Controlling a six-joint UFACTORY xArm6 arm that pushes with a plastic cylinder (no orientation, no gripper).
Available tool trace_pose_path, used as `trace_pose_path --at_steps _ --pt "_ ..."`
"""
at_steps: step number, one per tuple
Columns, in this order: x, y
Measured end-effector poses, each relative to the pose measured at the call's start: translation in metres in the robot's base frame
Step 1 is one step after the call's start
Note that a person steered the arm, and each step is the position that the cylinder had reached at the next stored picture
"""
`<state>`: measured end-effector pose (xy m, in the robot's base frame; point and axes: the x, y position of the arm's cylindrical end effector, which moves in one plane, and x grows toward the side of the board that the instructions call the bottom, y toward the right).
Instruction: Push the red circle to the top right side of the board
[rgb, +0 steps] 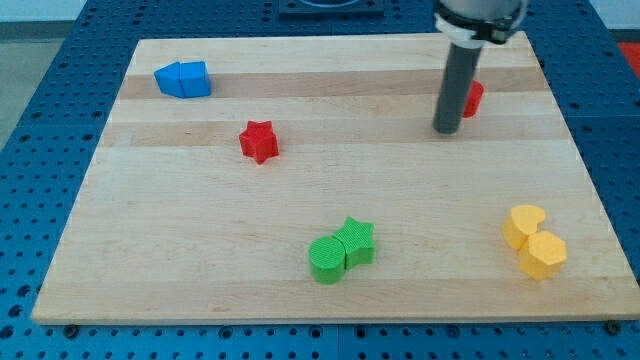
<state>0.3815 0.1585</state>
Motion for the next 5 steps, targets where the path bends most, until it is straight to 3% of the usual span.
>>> trace_pose_path --at_steps 1,5 --pt "-0.041 0.032" --pt "-0.071 0.035"
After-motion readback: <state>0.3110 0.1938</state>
